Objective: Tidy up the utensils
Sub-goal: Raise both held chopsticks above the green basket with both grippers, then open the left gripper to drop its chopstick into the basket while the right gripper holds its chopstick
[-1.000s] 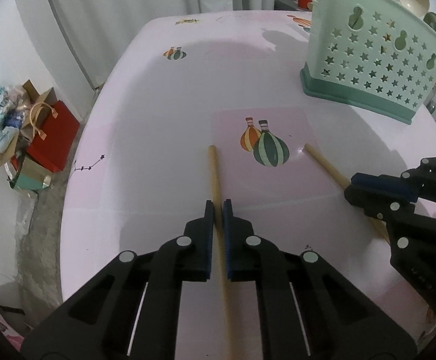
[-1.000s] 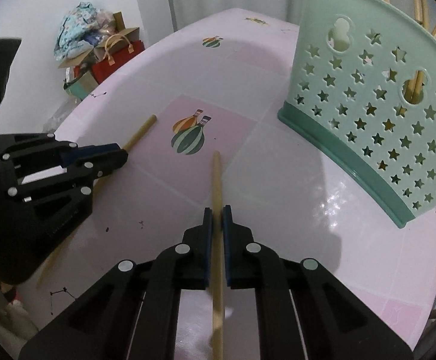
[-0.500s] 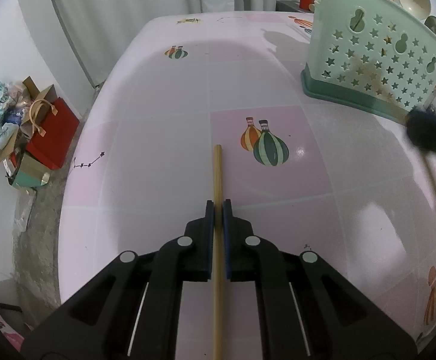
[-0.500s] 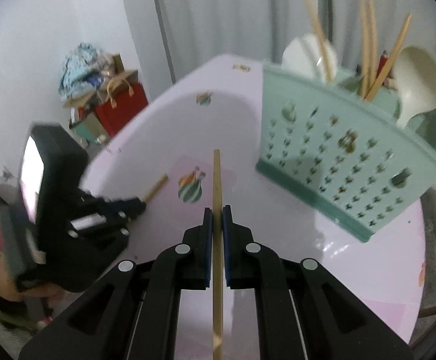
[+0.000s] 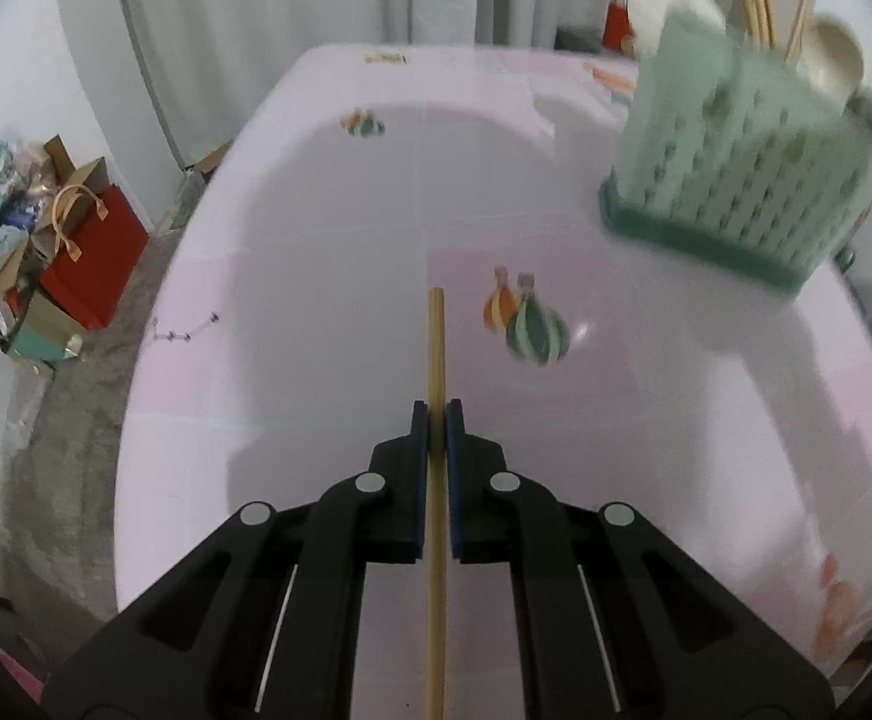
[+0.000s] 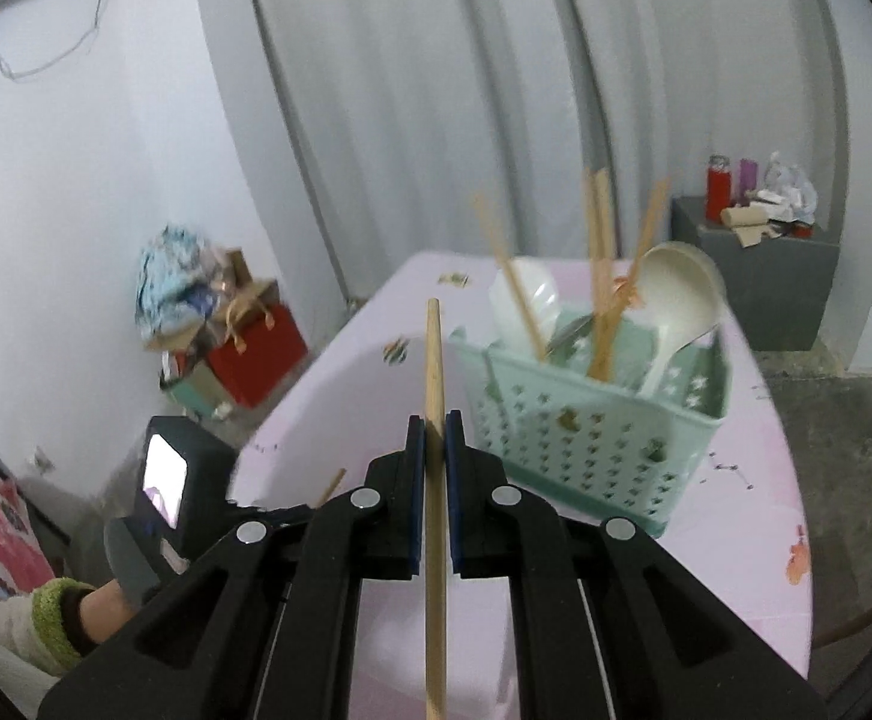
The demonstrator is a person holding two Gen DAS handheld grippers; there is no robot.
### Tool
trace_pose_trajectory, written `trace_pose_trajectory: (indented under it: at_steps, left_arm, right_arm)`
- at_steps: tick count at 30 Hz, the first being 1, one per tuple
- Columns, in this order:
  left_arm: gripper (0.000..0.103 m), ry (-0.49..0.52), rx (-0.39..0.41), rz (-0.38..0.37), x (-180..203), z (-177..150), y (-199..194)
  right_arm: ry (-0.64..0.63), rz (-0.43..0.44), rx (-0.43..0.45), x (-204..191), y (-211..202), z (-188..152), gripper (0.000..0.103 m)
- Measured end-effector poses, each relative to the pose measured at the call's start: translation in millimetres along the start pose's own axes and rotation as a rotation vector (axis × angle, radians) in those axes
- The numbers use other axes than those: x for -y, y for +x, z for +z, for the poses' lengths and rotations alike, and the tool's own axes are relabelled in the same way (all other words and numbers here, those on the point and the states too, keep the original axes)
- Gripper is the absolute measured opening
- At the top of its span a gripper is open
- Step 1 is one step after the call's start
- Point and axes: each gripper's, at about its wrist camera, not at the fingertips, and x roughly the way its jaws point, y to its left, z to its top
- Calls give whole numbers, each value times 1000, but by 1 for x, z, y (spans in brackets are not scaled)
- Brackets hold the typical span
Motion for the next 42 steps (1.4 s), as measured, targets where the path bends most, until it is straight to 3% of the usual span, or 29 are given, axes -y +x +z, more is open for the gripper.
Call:
trace_pose_trajectory:
  at_steps: [3, 7, 13, 18, 21, 28, 33, 42]
  left_arm:
    - [4, -73, 72, -99, -9, 17, -26]
    - [4, -165, 259, -275, -16, 56, -80]
    - [4, -214, 557, -478, -3, 106, -146]
    - [4, -195, 749, -575, 28, 144, -168]
    - [4, -192, 806, -619, 49, 162, -164]
    - [4, -212, 857, -634, 88, 192, -127]
    - [4, -212, 898, -572, 111, 205, -99]
    - [4, -201, 895, -478, 135, 203, -62]
  right_arm:
    - [31, -9, 46, 10, -16, 7, 7]
    - [77, -17, 96, 26, -33, 8, 7]
    - [107, -32, 134, 42, -47, 8, 7]
    - [130, -30, 148, 51, -49, 4, 7]
    - [143, -27, 154, 56, -52, 1, 7]
    - [174, -35, 161, 71, -55, -2, 7]
    - [203, -44, 152, 87, -53, -6, 7]
    - [243, -45, 133, 108, -45, -10, 7]
